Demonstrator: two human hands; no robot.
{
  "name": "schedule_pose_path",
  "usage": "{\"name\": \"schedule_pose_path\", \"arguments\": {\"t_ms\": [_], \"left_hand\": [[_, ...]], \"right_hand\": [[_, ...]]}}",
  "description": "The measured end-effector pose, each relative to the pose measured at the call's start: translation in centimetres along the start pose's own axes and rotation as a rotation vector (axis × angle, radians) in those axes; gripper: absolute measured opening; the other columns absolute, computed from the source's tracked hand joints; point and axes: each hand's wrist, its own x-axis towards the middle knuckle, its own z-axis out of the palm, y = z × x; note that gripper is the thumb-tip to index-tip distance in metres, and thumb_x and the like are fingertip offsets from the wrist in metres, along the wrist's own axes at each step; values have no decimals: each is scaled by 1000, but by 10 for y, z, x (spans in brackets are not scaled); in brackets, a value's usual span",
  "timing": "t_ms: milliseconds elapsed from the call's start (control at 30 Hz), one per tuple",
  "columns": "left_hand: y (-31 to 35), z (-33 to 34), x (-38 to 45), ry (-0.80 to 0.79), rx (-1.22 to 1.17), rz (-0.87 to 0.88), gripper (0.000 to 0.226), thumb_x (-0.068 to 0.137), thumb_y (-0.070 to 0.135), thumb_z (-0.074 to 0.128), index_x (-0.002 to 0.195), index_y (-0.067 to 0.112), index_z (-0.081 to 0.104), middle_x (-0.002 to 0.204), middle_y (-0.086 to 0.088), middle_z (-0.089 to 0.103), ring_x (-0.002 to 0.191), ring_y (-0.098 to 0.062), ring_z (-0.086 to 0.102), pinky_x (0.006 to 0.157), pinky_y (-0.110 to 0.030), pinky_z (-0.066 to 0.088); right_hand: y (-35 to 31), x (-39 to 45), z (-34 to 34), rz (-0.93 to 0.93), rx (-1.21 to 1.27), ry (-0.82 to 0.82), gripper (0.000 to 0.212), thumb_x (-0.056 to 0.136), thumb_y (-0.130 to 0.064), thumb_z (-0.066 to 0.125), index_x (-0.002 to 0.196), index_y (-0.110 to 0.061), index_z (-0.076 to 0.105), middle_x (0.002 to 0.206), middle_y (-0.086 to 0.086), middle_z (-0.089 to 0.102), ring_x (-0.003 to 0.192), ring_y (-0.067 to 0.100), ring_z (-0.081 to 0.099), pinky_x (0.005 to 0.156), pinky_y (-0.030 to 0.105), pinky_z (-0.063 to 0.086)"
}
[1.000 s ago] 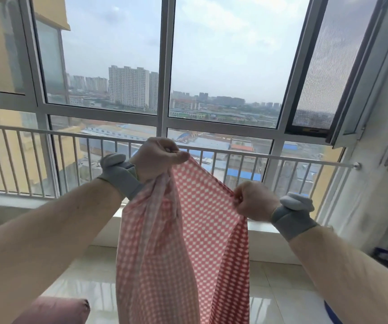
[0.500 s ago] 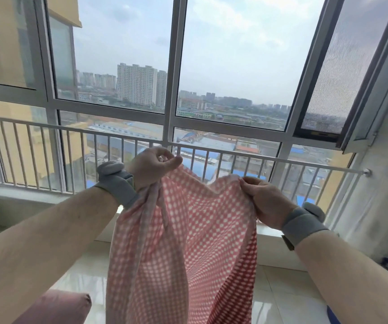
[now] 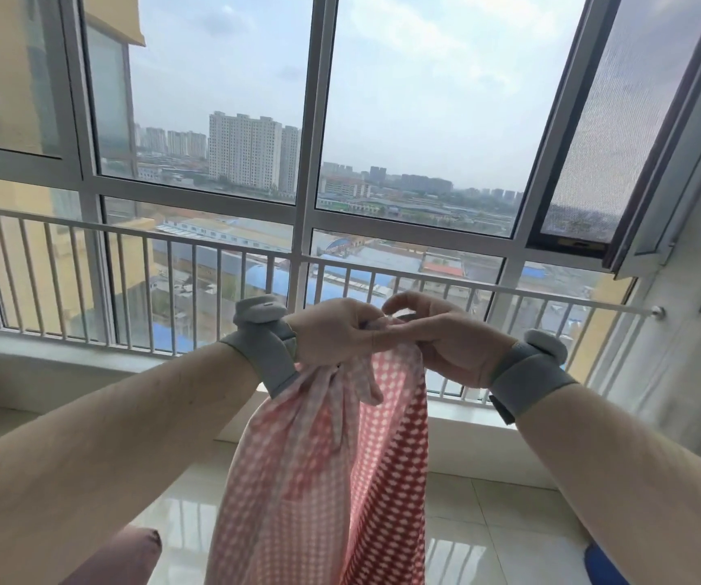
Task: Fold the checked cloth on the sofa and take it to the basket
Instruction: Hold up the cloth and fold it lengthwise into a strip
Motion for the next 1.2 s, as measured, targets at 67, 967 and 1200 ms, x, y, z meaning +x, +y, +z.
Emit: {"name": "schedule_pose_path", "arguments": {"t_ms": [67, 967, 1200], "left_hand": [[4, -6, -1, -3, -85, 7, 33, 77, 60, 58, 61, 31, 60, 50, 15, 45, 49, -6, 39, 51, -27, 35], [-13, -20, -14, 245, -480, -143, 32, 75, 37, 57, 98, 15, 61, 86, 2, 61, 77, -8, 60, 71, -19, 48], [9, 10, -4, 68, -16, -30, 41, 74, 69, 51, 76, 28, 57, 60, 9, 55, 45, -3, 45, 47, -23, 41]], "right_hand": [[5, -3, 0, -4, -240, 17, 41, 75, 22, 59, 102, -8, 56, 78, 2, 64, 65, 12, 64, 58, 18, 52], [25, 4, -6, 39, 45, 265, 16, 89, -22, 65, 89, -12, 78, 93, 10, 75, 76, 21, 71, 67, 33, 58], [20, 9, 9, -28, 23, 163, 15, 90, -20, 63, 83, -13, 73, 80, 9, 70, 68, 22, 67, 67, 34, 56]]}}
